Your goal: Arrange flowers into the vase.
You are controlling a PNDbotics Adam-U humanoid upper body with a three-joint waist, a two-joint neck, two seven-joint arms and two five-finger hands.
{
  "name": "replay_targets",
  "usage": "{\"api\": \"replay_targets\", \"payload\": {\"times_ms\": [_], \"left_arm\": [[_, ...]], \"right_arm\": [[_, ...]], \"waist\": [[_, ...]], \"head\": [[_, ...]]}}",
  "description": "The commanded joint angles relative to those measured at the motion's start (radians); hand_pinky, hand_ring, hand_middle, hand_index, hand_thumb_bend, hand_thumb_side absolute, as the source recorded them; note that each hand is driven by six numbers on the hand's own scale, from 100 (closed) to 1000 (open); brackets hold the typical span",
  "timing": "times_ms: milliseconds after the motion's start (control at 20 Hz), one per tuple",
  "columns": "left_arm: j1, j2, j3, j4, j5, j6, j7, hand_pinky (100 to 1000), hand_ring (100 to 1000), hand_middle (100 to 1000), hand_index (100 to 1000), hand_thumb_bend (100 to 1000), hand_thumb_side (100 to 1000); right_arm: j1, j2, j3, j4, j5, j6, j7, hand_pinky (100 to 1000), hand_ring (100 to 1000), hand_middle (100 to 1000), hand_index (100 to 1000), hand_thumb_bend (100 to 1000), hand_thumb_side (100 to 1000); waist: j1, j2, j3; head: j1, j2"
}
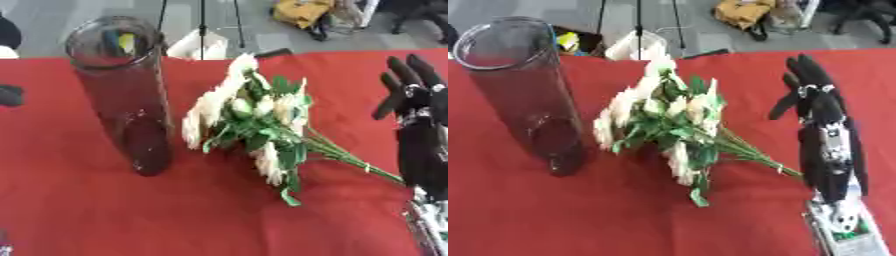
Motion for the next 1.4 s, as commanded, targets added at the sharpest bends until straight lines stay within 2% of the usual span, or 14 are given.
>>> {"api": "replay_targets", "payload": {"times_ms": [50, 250, 500, 850, 1050, 1400], "left_arm": [[-0.005, -0.002, -0.003, -0.018, -0.007, 0.001, 0.003, 610, 491, 678, 800, 165, 1000], [-0.005, 0.0, -0.002, -0.018, -0.008, 0.002, 0.004, 610, 492, 679, 801, 165, 1000], [-0.003, 0.004, -0.004, -0.018, -0.007, 0.004, 0.002, 610, 492, 679, 801, 165, 1000], [0.0, 0.007, -0.006, -0.018, -0.006, 0.005, -0.002, 610, 492, 678, 801, 162, 1000], [0.001, 0.008, -0.009, -0.018, -0.004, 0.005, -0.006, 610, 492, 678, 801, 161, 1000], [0.0, 0.008, -0.013, -0.018, -0.001, 0.006, -0.014, 610, 491, 675, 800, 160, 1000]], "right_arm": [[-0.01, -0.014, -0.008, -0.016, 0.015, 0.011, 0.001, 991, 1000, 392, 959, 100, 1000], [0.004, -0.051, -0.025, -0.016, 0.06, 0.051, 0.032, 980, 1000, 358, 964, 100, 1000], [0.013, -0.158, -0.071, -0.016, 0.132, 0.115, 0.102, 916, 1000, 360, 937, 100, 1000], [-0.006, -0.265, -0.127, -0.016, 0.239, 0.135, 0.208, 827, 949, 376, 888, 100, 1000], [-0.023, -0.307, -0.122, -0.016, 0.3, 0.152, 0.248, 818, 948, 393, 885, 100, 1000], [-0.034, -0.341, -0.071, -0.016, 0.405, 0.202, 0.288, 859, 1000, 418, 923, 100, 1000]], "waist": [[0.0, -0.019, -0.002], [-0.002, -0.023, -0.008], [-0.007, -0.029, -0.011], [-0.006, -0.034, -0.01], [-0.006, -0.038, -0.008], [-0.011, -0.04, 0.006]], "head": [[0.0, -0.013], [-0.005, -0.008], [-0.009, -0.005], [-0.013, -0.007], [-0.02, -0.008], [-0.029, -0.01]]}}
